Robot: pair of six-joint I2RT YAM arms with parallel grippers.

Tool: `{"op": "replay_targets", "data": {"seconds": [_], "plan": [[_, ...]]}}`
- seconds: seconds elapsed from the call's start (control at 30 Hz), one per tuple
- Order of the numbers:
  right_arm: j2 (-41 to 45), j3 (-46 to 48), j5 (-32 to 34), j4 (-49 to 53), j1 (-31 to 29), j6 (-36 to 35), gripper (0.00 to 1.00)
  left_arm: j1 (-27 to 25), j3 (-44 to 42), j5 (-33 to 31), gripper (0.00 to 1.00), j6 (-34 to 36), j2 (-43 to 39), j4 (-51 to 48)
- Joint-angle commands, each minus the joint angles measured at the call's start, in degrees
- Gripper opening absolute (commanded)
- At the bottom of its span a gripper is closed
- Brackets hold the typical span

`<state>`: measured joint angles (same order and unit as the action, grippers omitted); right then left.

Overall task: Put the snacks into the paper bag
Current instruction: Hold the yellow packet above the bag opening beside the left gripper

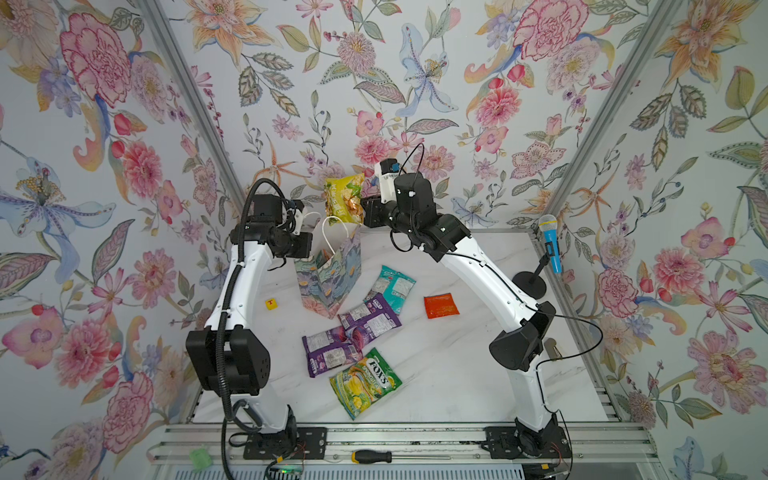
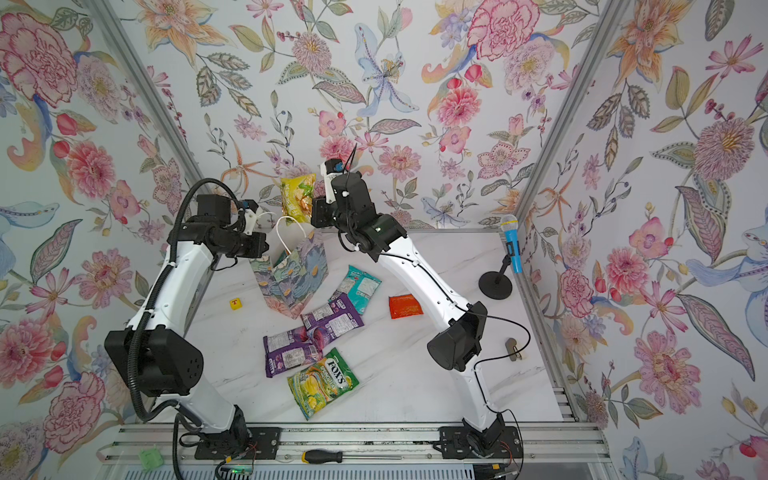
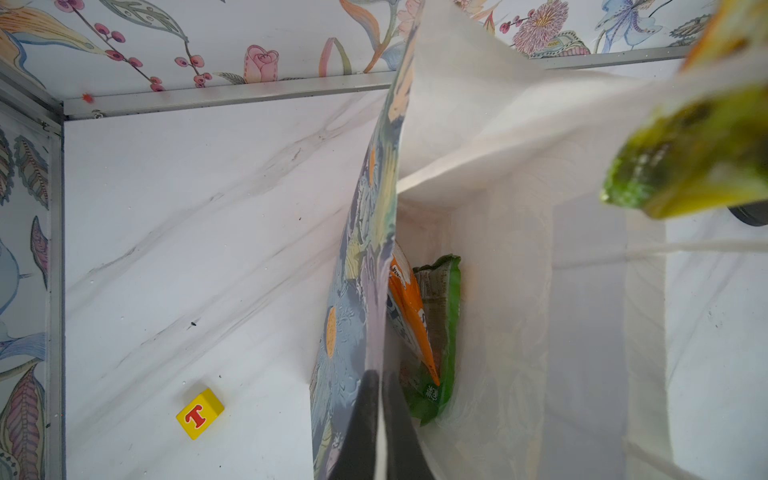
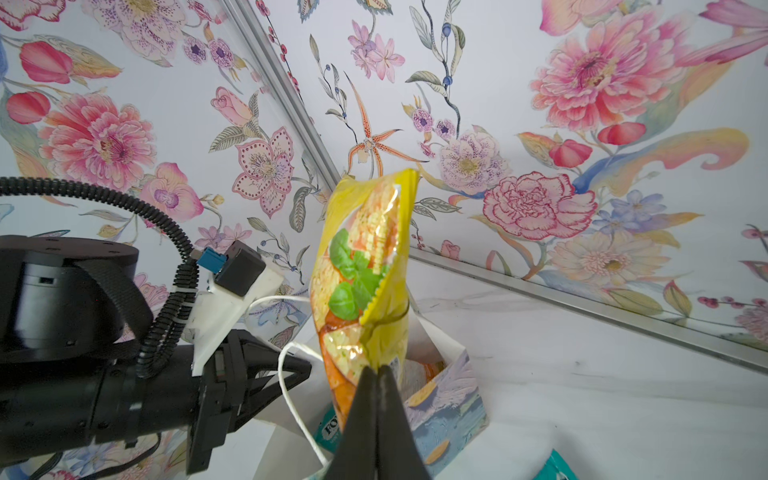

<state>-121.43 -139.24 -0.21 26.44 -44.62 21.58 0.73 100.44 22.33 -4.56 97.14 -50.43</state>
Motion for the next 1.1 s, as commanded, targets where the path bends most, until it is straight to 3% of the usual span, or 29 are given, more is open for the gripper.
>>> {"op": "replay_targets", "data": {"seconds": [0.0,0.27,0.5,1.07], "plan": [[2.22,1.37,1.45,1.1,-0.46,-1.26,0.0,-0.62,-0.42,1.66,0.04,-0.45,-1.98,0.6],[4.37,5.86,3.47,1.56,-0.88,-3.64,0.0,-0.64,-0.41,1.72,0.04,-0.41,-2.0,0.61],[3.75,4.6,0.76,4.37,-1.26,-6.94,0.0,-0.65,-0.59,1.36,0.04,-0.36,-2.23,0.69],[2.16,1.52,2.52,12.87,-2.53,-11.24,0.0,-0.64,-0.41,1.08,0.04,-0.32,-1.96,0.51]]}}
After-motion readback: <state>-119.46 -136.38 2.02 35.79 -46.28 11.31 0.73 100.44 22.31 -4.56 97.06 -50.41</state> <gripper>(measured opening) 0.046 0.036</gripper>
